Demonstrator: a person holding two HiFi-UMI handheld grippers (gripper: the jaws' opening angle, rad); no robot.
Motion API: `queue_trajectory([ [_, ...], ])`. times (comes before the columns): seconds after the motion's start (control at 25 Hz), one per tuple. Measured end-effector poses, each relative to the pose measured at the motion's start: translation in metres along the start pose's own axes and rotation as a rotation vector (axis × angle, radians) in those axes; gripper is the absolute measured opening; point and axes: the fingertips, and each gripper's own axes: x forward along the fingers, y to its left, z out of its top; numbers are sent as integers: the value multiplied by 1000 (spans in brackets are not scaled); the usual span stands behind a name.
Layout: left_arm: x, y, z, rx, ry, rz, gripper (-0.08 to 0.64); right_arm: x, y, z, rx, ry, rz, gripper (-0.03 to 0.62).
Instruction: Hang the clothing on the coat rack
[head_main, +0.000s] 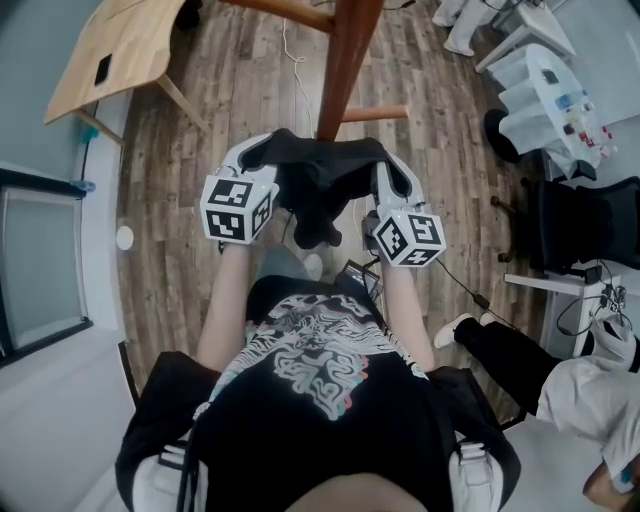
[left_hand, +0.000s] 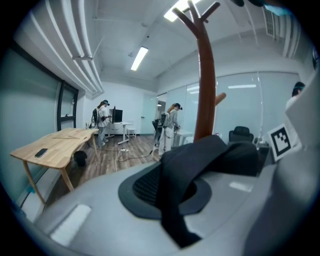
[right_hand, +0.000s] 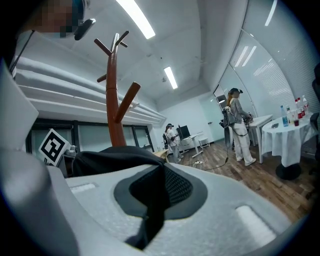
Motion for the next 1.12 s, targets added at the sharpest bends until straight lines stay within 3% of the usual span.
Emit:
queue_trajectory([
  [0.88,13,-13,-36,-49,75,-88,8,-9,7,-33,32,57,31,11],
  [1.12,9,-14,-39,-43,80,-93,8,-8,14,-38,-24,102,41,14],
])
